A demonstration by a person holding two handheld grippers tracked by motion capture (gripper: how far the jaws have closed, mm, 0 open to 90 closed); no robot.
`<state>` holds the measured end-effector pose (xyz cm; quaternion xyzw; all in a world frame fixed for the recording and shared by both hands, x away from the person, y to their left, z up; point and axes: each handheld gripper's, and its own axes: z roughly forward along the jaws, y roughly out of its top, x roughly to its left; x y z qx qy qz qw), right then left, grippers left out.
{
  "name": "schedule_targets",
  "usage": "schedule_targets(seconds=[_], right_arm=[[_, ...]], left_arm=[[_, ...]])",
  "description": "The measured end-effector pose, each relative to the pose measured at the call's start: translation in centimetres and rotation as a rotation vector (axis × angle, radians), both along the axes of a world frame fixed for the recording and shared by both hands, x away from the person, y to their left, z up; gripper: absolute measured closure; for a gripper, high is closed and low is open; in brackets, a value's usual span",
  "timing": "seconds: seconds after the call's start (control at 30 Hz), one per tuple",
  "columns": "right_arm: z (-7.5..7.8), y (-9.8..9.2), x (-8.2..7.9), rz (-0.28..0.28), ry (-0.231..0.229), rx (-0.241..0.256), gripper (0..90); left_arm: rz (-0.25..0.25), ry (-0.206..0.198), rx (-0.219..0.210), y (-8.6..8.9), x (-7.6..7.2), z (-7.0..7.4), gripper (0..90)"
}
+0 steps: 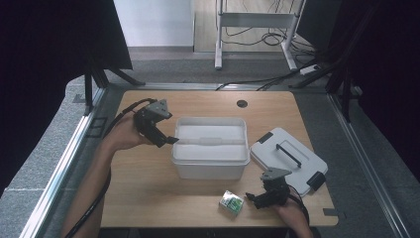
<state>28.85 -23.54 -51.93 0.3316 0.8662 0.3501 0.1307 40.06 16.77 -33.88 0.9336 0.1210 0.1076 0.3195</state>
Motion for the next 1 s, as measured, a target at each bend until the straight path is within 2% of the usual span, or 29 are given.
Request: schedule_targets(seconds=[0.2, 0.23, 0.27, 0.33, 0.43, 0.47, 0.6, 0.7, 0.93, 0.97, 1.0], right_arm=[[0.0, 0.0, 0.0, -0.001, -0.002, 0.001, 0.0], [0.0, 0.0, 0.0, -0.001, -0.002, 0.001, 0.0], [0.0, 0.0, 0.0, -0.001, -0.002, 0.001, 0.0], [0.0, 0.0, 0.0, -0.001, -0.003, 0.0, 0.0], [0.0, 0.0, 0.0, -0.002, -0.003, 0.0, 0.0], [0.0, 0.0, 0.0, -0.002, -0.003, 0.0, 0.0], [0.0, 0.0, 0.0, -0.002, -0.003, 0.0, 0.0], [0.0, 0.0, 0.0, -0.002, -0.002, -0.001, 0.0], [0.0, 0.0, 0.0, -0.001, -0.001, -0.001, 0.0], [0.0, 0.0, 0.0, 0.0, 0.0, -0.001, 0.0], [0.0, 0.0, 0.0, -0.001, -0.001, -0.001, 0.0]], left_arm=[[-0.057, -0.001, 0.029, -3.1, 0.8, 0.0, 13.1], [-0.075, -0.005, 0.036, -4.1, 1.0, -0.1, 14.2], [-0.075, -0.005, 0.036, -4.1, 1.0, -0.1, 14.7], [-0.101, -0.004, 0.036, -5.5, 1.3, -0.5, 15.0], [-0.116, 0.004, 0.043, -6.5, 1.6, -0.8, 15.9], [-0.129, 0.001, 0.056, -7.4, 1.8, -1.0, 17.1], [-0.151, -0.002, 0.063, -8.6, 2.1, -1.4, 22.3], [-0.185, -0.005, 0.092, -9.9, 2.4, -2.1, 31.4], [-0.207, 0.024, 0.12, -10.8, 2.9, -3.2, 54.4], [-0.212, 0.032, 0.129, -11.0, 3.0, -3.4, 54.4], [-0.222, 0.039, 0.138, -11.1, 3.1, -3.7, 61.6]])
